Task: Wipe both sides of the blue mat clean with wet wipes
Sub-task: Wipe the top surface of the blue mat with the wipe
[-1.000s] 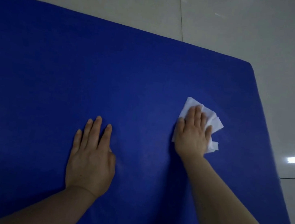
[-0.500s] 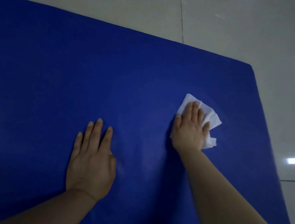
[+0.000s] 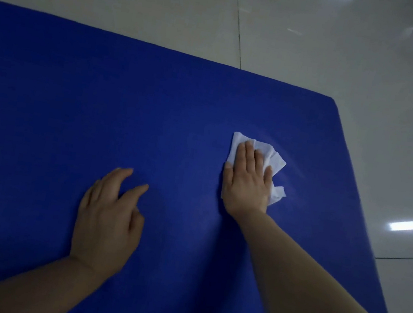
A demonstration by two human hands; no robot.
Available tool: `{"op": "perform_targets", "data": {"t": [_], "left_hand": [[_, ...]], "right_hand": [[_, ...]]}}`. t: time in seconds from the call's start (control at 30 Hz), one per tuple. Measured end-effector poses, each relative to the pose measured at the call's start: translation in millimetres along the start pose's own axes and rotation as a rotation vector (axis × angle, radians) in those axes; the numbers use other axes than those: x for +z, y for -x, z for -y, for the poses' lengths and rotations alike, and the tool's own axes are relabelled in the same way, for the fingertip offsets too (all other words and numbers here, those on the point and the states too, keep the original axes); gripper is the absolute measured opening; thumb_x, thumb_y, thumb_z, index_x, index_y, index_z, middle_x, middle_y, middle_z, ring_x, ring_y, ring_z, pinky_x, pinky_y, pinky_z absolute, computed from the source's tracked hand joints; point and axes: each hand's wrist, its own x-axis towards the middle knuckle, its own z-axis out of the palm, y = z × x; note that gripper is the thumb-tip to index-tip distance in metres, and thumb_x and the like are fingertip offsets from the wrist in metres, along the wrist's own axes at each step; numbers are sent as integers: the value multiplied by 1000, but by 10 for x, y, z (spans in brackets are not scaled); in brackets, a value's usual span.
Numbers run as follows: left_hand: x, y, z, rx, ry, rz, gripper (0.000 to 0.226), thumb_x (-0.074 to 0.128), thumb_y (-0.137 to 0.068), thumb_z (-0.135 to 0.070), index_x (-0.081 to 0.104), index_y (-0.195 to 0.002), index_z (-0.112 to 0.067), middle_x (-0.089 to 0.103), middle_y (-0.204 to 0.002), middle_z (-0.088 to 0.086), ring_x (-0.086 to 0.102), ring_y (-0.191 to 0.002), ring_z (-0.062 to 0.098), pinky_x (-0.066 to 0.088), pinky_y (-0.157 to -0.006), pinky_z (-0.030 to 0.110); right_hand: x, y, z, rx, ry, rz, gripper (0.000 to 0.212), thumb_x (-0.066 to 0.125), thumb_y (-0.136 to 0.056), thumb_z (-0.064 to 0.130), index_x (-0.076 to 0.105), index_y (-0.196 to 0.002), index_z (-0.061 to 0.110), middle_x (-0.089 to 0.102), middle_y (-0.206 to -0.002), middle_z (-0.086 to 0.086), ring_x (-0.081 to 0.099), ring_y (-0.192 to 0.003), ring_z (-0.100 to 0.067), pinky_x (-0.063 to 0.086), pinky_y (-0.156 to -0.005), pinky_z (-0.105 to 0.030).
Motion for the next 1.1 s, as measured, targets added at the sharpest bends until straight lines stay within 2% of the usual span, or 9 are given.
{"op": "perform_targets", "data": {"t": [0.13,0.33,0.53,0.63,0.77,0.83,0.97,1.03,1.1], "left_hand": [[36,-570,29,106,-72,36,36,52,-91,-10,60,-125,-7,49,-138,15,46,-127,33,28,-110,54],[114,-700,21,89,-137,99,45,43,-93,-19,53,-135,-10,40,-148,11,33,-139,25,14,-118,46],[84,-715,35,101,-179,106,59,24,-87,-31,58,-130,-9,47,-143,12,41,-134,26,24,-114,47],[83,-709,34,104,-182,85,59,24,-86,-30,58,-130,-11,48,-143,10,41,-134,24,25,-114,46],[110,-718,54,109,-190,91,57,25,-87,-29,58,-130,-11,48,-142,10,40,-133,23,27,-114,47],[117,-721,66,112,-198,88,57,25,-86,-29,58,-130,-11,48,-142,10,39,-133,23,24,-115,44],[98,-736,52,124,-213,90,56,27,-86,-28,59,-129,-11,49,-141,11,37,-132,22,18,-113,41],[95,-738,50,125,-208,86,56,27,-86,-27,59,-128,-10,49,-141,11,38,-132,23,18,-112,41],[100,-737,52,128,-207,81,55,27,-86,-26,60,-128,-10,50,-141,11,38,-132,23,19,-113,42]], "right_hand": [[8,-8,-27,-6,-12,-19,58,9,-100,43,-3,-153,21,-10,-160,8,-11,-146,-12,-6,-118,-40],[-10,0,66,73,27,23,58,9,-100,42,-7,-152,20,-13,-159,5,-11,-146,-16,-6,-118,-44],[108,201,736,-521,17,32,66,5,-92,43,19,-151,17,13,-159,1,9,-147,-18,1,-115,-44],[19,-162,314,-285,50,-114,64,10,-94,41,26,-150,13,23,-157,-3,24,-143,-23,17,-114,-48],[-155,-519,-172,177,46,6,57,12,-101,37,0,-153,15,-3,-161,0,1,-147,-19,5,-117,-49],[-95,-435,120,82,56,-58,63,6,-97,40,4,-153,13,4,-161,-2,5,-147,-21,7,-115,-52],[89,-135,676,-505,32,-49,62,17,-94,40,36,-146,12,32,-153,-3,31,-141,-22,22,-111,-52],[5,-260,545,-463,42,-81,59,21,-95,38,41,-143,11,38,-150,-5,38,-137,-24,29,-108,-52],[-58,-474,197,-236,68,-106,64,8,-95,41,24,-150,12,21,-158,-4,23,-144,-22,19,-114,-49]]}}
